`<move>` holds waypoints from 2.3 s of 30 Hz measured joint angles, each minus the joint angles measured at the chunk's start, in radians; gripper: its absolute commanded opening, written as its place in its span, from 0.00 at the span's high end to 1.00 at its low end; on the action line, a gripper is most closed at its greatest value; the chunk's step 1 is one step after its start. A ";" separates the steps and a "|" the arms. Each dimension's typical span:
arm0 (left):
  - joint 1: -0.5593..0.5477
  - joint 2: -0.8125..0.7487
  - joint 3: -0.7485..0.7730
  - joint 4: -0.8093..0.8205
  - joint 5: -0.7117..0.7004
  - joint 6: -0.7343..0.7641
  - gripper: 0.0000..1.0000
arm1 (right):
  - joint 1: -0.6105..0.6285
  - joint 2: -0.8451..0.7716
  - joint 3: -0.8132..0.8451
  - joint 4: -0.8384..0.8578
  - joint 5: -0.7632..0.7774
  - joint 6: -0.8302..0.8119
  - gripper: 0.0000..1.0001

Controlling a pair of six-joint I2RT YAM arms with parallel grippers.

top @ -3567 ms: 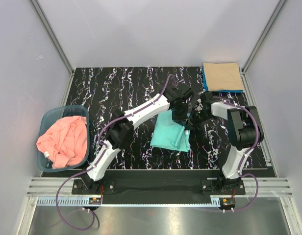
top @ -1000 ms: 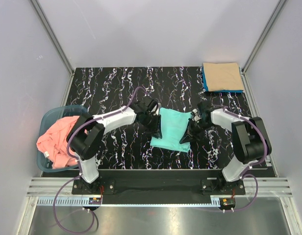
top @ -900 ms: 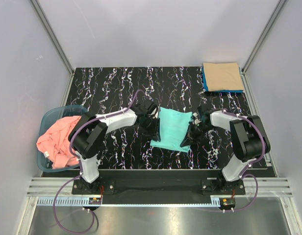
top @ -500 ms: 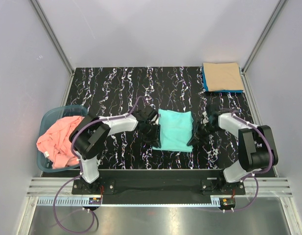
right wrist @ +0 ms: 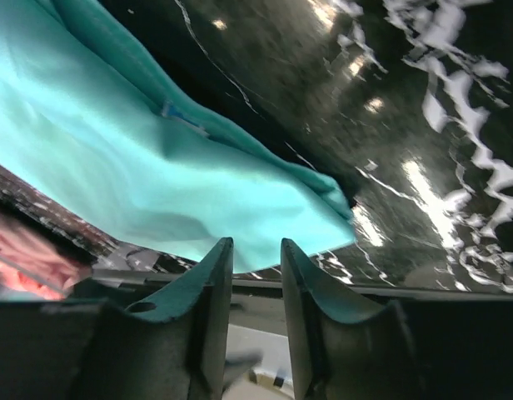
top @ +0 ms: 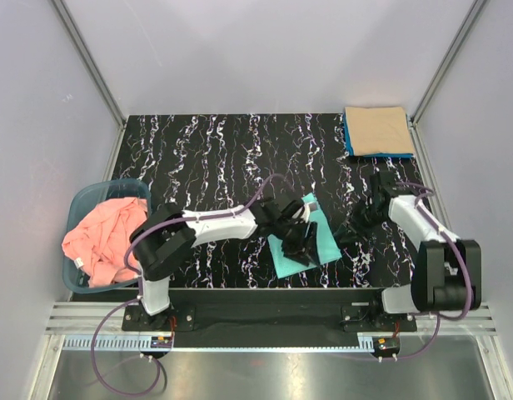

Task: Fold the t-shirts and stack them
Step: Fold the tshirt

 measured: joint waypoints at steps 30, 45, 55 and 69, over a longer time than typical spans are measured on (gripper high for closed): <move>0.423 0.183 0.280 -0.293 -0.252 0.513 0.69 | 0.000 -0.034 -0.297 0.173 -0.090 0.211 0.47; 0.425 -0.330 -0.289 -0.172 -0.245 0.226 0.30 | 0.019 0.316 0.355 0.068 0.099 -0.157 0.00; 0.427 -0.348 -0.291 -0.092 -0.233 0.211 0.44 | 0.250 0.487 0.803 0.106 -0.042 -0.436 0.14; 0.455 -0.224 -0.275 0.020 -0.225 0.230 0.32 | 0.373 0.871 1.081 0.002 -0.248 -0.626 0.32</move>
